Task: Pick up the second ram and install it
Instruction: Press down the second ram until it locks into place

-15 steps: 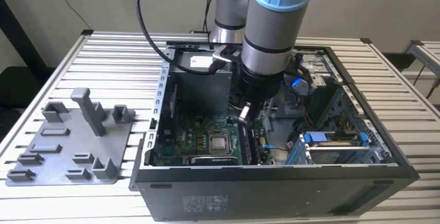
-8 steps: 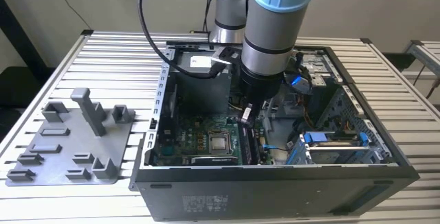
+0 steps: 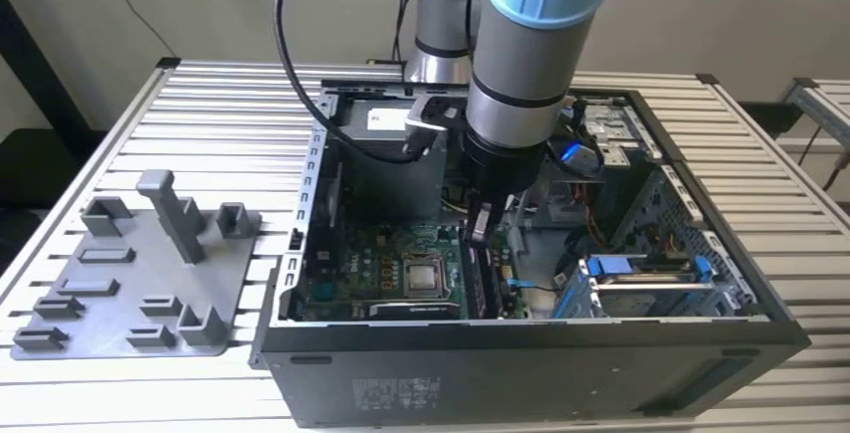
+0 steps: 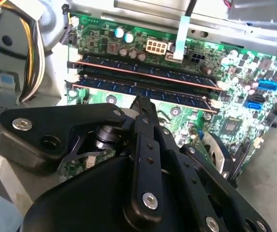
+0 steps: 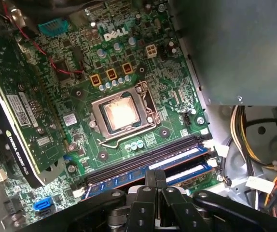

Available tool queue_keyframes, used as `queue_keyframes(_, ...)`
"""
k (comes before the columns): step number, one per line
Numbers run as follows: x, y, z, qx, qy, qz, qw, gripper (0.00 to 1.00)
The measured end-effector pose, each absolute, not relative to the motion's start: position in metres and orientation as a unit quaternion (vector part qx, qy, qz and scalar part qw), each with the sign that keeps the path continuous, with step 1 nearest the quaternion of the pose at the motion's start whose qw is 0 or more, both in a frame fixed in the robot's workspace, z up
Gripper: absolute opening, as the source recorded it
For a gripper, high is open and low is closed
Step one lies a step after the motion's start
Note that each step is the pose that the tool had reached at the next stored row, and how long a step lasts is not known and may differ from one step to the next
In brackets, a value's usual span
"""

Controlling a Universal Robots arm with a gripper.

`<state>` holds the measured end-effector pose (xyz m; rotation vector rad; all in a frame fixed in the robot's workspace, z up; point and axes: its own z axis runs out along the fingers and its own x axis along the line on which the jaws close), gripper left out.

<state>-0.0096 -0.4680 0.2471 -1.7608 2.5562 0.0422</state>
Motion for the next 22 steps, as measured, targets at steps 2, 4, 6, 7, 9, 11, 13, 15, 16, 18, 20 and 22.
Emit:
queue_keyframes(2, -0.0096, -0.468, 0.2462, -0.575, 0.817, 0.016, 0.02, 0.11)
queue_keyframes(4, -0.0096, -0.468, 0.2453, -0.581, 0.813, 0.019, 0.022, 0.11)
queue_keyframes(6, -0.0096, -0.468, 0.245, -0.583, 0.812, 0.019, 0.022, 0.11)
queue_keyframes(7, -0.0096, -0.468, 0.2449, -0.584, 0.811, 0.019, 0.022, 0.11)
queue_keyframes(9, -0.0096, -0.468, 0.2448, -0.584, 0.811, 0.02, 0.022, 0.11)
queue_keyframes(11, -0.0076, -0.4681, 0.2447, -0.584, 0.811, 0.02, 0.021, 0.11)
queue_keyframes(13, -0.0042, -0.4682, 0.244, -0.584, 0.811, 0.022, 0.019, 0.11)
queue_keyframes(15, -0.0033, -0.4682, 0.2415, -0.584, 0.811, 0.022, 0.018, 0.11)
queue_keyframes(16, -0.0031, -0.4682, 0.2403, -0.586, 0.81, 0.023, 0.018, 0.11)
queue_keyframes(18, -0.0032, -0.4685, 0.2383, -0.591, 0.806, 0.023, 0.018, 0.11)
queue_keyframes(20, -0.0032, -0.4693, 0.2372, -0.596, 0.802, 0.023, 0.018, 0.11)
queue_keyframes(22, -0.0031, -0.4709, 0.2368, -0.6, 0.8, 0.024, 0.018, 0.11)
